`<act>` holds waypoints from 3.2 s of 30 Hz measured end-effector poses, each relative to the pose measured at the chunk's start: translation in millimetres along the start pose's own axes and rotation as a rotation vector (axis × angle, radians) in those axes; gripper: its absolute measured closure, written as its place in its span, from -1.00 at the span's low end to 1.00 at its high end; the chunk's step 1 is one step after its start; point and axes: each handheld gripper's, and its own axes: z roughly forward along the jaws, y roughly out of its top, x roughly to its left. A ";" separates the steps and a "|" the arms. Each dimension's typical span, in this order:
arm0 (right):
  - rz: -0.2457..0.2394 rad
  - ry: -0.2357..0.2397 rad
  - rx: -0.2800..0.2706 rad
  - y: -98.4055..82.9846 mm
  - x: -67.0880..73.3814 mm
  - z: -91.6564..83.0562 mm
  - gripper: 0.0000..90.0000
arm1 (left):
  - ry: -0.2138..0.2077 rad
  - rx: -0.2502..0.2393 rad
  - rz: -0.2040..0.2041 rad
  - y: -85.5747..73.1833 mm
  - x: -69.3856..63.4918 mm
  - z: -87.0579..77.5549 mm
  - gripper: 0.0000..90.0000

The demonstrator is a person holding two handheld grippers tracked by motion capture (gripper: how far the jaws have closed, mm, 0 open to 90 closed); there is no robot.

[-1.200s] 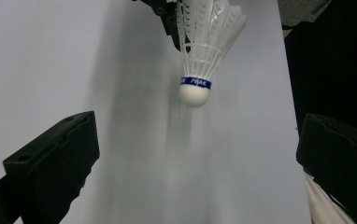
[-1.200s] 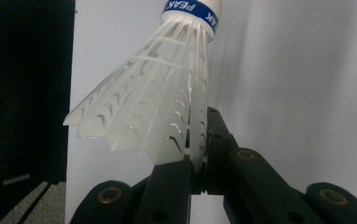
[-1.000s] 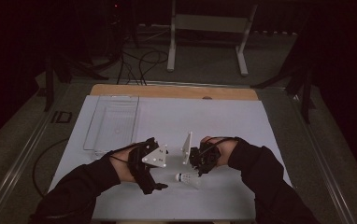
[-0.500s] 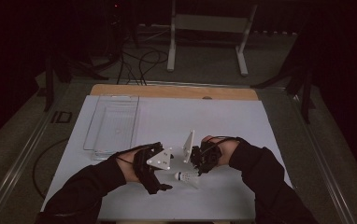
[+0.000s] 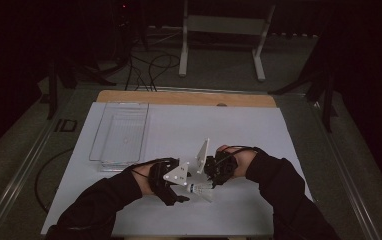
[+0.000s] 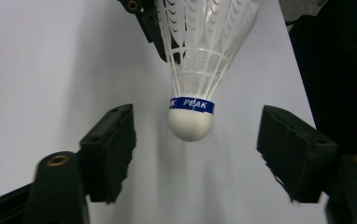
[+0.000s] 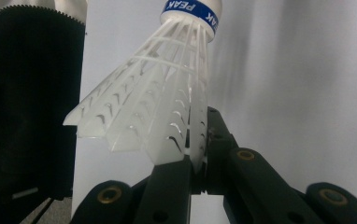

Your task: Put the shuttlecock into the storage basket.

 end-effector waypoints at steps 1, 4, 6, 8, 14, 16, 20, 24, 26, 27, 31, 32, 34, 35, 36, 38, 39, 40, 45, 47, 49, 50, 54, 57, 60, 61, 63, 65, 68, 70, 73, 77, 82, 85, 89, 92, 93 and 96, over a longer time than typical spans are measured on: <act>0.000 0.000 0.000 0.0 0.0 0.0 1.00 | 0.000 0.000 0.000 0.0 0.0 0.0 -0.29; 0.001 0.001 -0.003 0.5 0.0 -0.6 1.00 | 0.001 0.005 -0.004 0.5 0.6 2.7 -0.23; -0.002 0.000 -0.010 1.0 -0.3 -0.7 1.00 | -0.001 0.005 -0.003 0.6 1.2 4.2 -0.11; -0.002 -0.001 -0.009 1.2 -0.2 -0.8 1.00 | -0.007 0.002 0.002 0.8 2.1 5.1 -0.06; 0.001 -0.003 -0.011 2.0 0.0 -2.4 1.00 | -0.004 0.006 0.017 3.2 2.2 7.5 0.04; 0.000 -0.004 -0.011 2.1 -0.1 -2.6 1.00 | -0.006 0.005 0.017 3.7 2.0 8.1 0.12; 0.006 -0.005 -0.012 2.5 0.6 -2.8 1.00 | -0.004 0.010 0.024 4.5 2.5 9.9 0.16; -0.002 -0.004 -0.014 3.4 0.1 -3.4 1.00 | -0.019 0.010 0.022 4.7 2.4 12.6 0.26; -0.002 -0.007 -0.014 3.5 0.0 -3.2 1.00 | -0.018 0.014 0.032 5.0 2.8 12.7 0.27; -0.001 -0.008 -0.013 3.5 -0.1 -3.0 1.00 | -0.021 0.014 0.031 5.0 2.8 12.8 0.31; 0.010 -0.005 -0.013 4.1 0.4 -2.2 1.00 | -0.024 0.020 0.038 5.5 4.1 12.3 0.43; -0.002 -0.009 -0.015 4.2 -0.6 -1.9 1.00 | -0.031 0.025 0.044 5.8 4.3 12.2 0.44; -0.004 0.001 -0.011 4.9 -0.3 -1.4 1.00 | -0.034 0.038 0.040 6.4 3.4 12.4 0.46; -0.004 0.001 -0.011 4.9 -0.3 -1.4 1.00 | -0.034 0.038 0.040 6.4 3.4 12.4 0.46; 0.001 -0.001 -0.003 5.9 0.0 -0.5 1.00 | -0.034 0.049 0.038 7.1 3.1 13.1 0.46; 0.008 0.005 -0.004 6.3 -0.6 0.5 0.99 | -0.041 0.057 0.025 7.5 3.7 12.9 0.46; 0.008 0.005 -0.004 6.3 -0.6 0.5 0.99 | -0.042 0.059 0.023 7.6 3.9 12.9 0.46; 0.006 0.003 -0.004 6.2 -0.7 0.9 0.99 | -0.041 0.064 0.015 7.8 4.1 12.8 0.47; 0.002 -0.007 -0.002 7.7 0.2 1.8 0.96 | -0.052 0.071 0.001 8.0 5.2 11.5 0.47; 0.010 -0.013 -0.008 7.3 0.3 1.4 0.90 | -0.045 0.070 0.013 7.8 5.0 11.1 0.47; 0.007 -0.023 -0.017 6.5 -0.6 1.1 0.80 | -0.053 0.068 0.015 7.4 5.3 10.1 0.47; 0.031 -0.031 -0.021 5.9 0.0 1.0 0.65 | -0.054 0.070 0.009 7.3 5.3 9.5 0.47; 0.056 -0.054 -0.033 3.5 -1.5 2.6 0.38 | -0.054 0.071 -0.010 7.0 5.2 6.4 0.47; 0.089 -0.072 -0.031 2.4 -3.1 2.6 0.28 | -0.051 0.074 -0.015 6.5 5.3 5.4 0.47; 0.131 -0.101 -0.052 0.0 -5.7 0.7 0.09 | -0.051 0.072 -0.029 5.0 6.1 3.2 0.47; 0.131 -0.101 -0.052 0.0 -5.7 0.7 0.09 | -0.051 0.072 -0.029 5.0 6.1 3.2 0.47; 0.144 -0.107 -0.066 -1.4 -6.7 0.6 0.02 | -0.049 0.076 -0.035 4.4 6.4 2.4 0.47; 0.152 -0.115 -0.070 -2.3 -7.2 1.0 -0.03 | -0.054 0.073 -0.039 3.5 6.4 2.0 0.47; 0.183 -0.122 -0.082 -4.9 -8.5 1.8 -0.18 | -0.065 0.080 -0.051 1.4 6.1 -0.1 0.47; 0.208 -0.131 -0.087 -6.3 -9.3 1.8 -0.24 | -0.065 0.085 -0.069 -0.6 7.0 -1.9 0.47; 0.232 -0.137 -0.090 -8.0 -10.4 2.2 -0.38 | -0.059 0.093 -0.080 -3.0 7.6 -4.0 0.47; 0.270 -0.159 -0.102 -11.9 -12.8 3.5 -0.52 | -0.063 0.102 -0.111 -7.5 8.8 -8.5 0.47; 0.299 -0.171 -0.132 -18.2 -12.9 6.6 -0.68 | -0.059 0.107 -0.131 -11.7 9.9 -14.1 0.47; 0.311 -0.182 -0.136 -21.0 -12.4 7.8 -0.70 | -0.061 0.108 -0.147 -13.5 10.7 -16.1 0.47; 0.336 -0.188 -0.148 -27.9 -11.2 10.3 -0.79 | -0.063 0.113 -0.164 -16.2 12.2 -19.1 0.47; 0.350 -0.198 -0.166 -35.6 -10.8 11.2 -0.79 | -0.057 0.111 -0.175 -17.5 12.8 -22.3 0.47; 0.357 -0.197 -0.170 -38.2 -10.2 11.3 -0.79 | -0.055 0.107 -0.178 -18.0 13.3 -23.2 0.47; 0.365 -0.235 -0.175 -45.9 -6.2 13.5 -0.80 | -0.055 0.113 -0.189 -18.7 14.9 -27.3 0.47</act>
